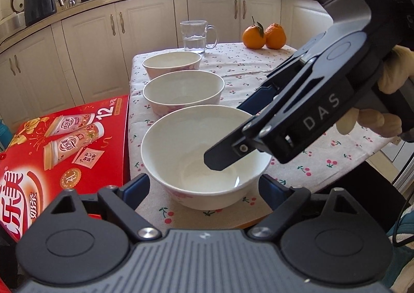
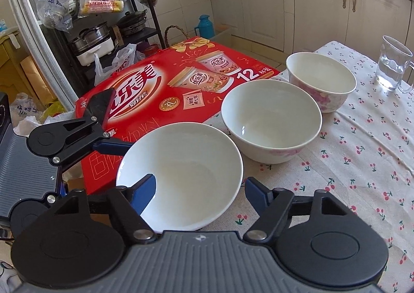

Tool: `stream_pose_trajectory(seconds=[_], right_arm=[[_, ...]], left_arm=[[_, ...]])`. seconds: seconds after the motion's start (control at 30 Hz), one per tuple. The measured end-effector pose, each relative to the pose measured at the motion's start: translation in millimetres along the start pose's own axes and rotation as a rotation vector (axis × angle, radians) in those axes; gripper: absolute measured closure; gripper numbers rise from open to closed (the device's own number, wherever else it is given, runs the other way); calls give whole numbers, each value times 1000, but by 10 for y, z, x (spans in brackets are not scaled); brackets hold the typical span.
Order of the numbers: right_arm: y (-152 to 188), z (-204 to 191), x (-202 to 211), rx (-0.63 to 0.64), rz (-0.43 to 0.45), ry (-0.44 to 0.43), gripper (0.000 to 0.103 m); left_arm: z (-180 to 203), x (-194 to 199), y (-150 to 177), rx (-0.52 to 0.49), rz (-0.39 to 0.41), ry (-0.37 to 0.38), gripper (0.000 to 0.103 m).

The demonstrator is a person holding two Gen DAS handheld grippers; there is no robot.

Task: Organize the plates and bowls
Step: 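Move the right tool to a pink-patterned white bowl, then grip the bowl's rim with the right tool and lift it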

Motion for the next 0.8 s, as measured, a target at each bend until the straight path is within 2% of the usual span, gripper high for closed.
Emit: stream_pose_trajectory(seconds=[0.1,0.5,0.8], right_arm=[[8,-16,-4,-2,-1,-14,33],[34,-22,54,-1,6,-10,34],[146,77,301,-24,33,22,34]], left_arm=[[8,1,-4,-1,-3,9,18],[77,29,-30,-26,-13,13,19],[334,37,-157,-81,-7,62,19]])
Point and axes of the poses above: each gripper's, at about its wrist camera, not at the fingertips, and x roughly against the way its jaws point, z to its right, y to its underside, the point moved 9 cm from there along -x, roughly the way its jaws point, and after that the axes turned 9 degrees about x, right-handed, at the moved point
